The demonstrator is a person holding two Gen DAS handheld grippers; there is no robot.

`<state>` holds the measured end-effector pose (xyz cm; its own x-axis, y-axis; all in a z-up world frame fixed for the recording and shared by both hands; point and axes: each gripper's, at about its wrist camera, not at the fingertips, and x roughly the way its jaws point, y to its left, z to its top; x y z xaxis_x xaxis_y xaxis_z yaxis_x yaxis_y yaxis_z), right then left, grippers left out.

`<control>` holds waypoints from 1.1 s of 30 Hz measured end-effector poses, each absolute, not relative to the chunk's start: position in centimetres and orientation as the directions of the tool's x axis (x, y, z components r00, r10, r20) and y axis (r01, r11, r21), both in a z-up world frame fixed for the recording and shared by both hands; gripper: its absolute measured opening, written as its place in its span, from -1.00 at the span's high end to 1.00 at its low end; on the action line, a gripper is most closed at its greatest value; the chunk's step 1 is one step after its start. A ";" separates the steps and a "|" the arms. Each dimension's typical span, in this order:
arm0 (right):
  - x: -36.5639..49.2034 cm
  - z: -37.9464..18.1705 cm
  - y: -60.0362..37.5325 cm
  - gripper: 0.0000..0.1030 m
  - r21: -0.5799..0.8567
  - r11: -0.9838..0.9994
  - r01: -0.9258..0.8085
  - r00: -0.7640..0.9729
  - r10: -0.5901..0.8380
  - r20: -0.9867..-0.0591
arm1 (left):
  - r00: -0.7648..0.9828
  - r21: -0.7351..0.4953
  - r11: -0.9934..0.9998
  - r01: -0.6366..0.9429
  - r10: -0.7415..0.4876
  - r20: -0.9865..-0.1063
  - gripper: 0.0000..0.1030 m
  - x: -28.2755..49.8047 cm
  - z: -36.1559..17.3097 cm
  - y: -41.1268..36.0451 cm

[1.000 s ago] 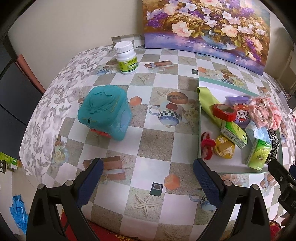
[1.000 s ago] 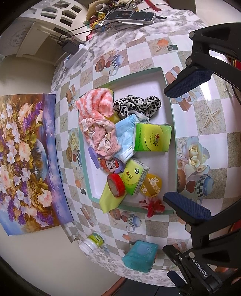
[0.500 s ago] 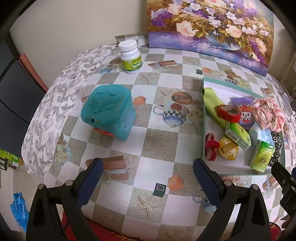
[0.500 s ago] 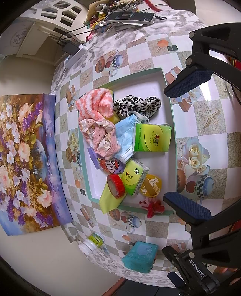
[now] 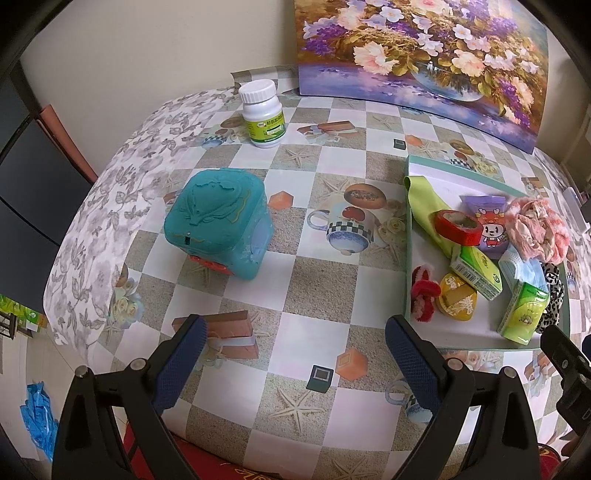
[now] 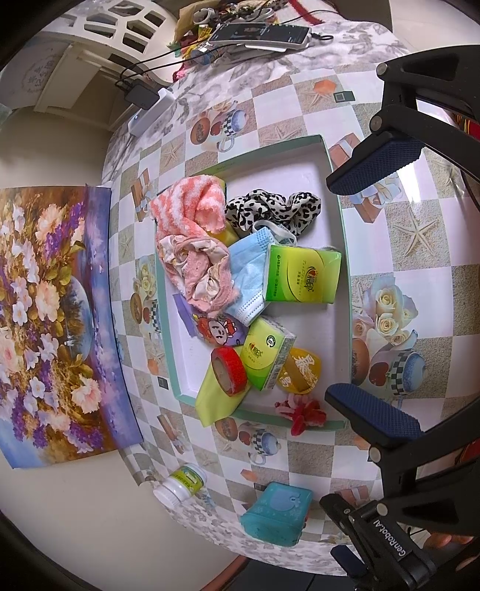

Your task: Organize soft objects

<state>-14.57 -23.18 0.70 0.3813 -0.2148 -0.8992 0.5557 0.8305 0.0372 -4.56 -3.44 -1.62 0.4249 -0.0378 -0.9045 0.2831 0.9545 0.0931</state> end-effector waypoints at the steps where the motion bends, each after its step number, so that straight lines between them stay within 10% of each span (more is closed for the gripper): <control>1: -14.6 0.7 -23.2 -1.00 0.037 0.830 0.556 0.381 -0.215 -0.899 | 0.425 0.093 0.955 0.283 -0.038 -0.904 -0.89 -4.6 -1.6 -3.5; 33: -14.5 0.7 -23.0 -1.00 0.033 0.832 0.554 0.378 -0.216 -0.900 | 0.440 0.096 0.958 0.270 -0.034 -0.897 -0.89 -4.6 -1.3 -3.1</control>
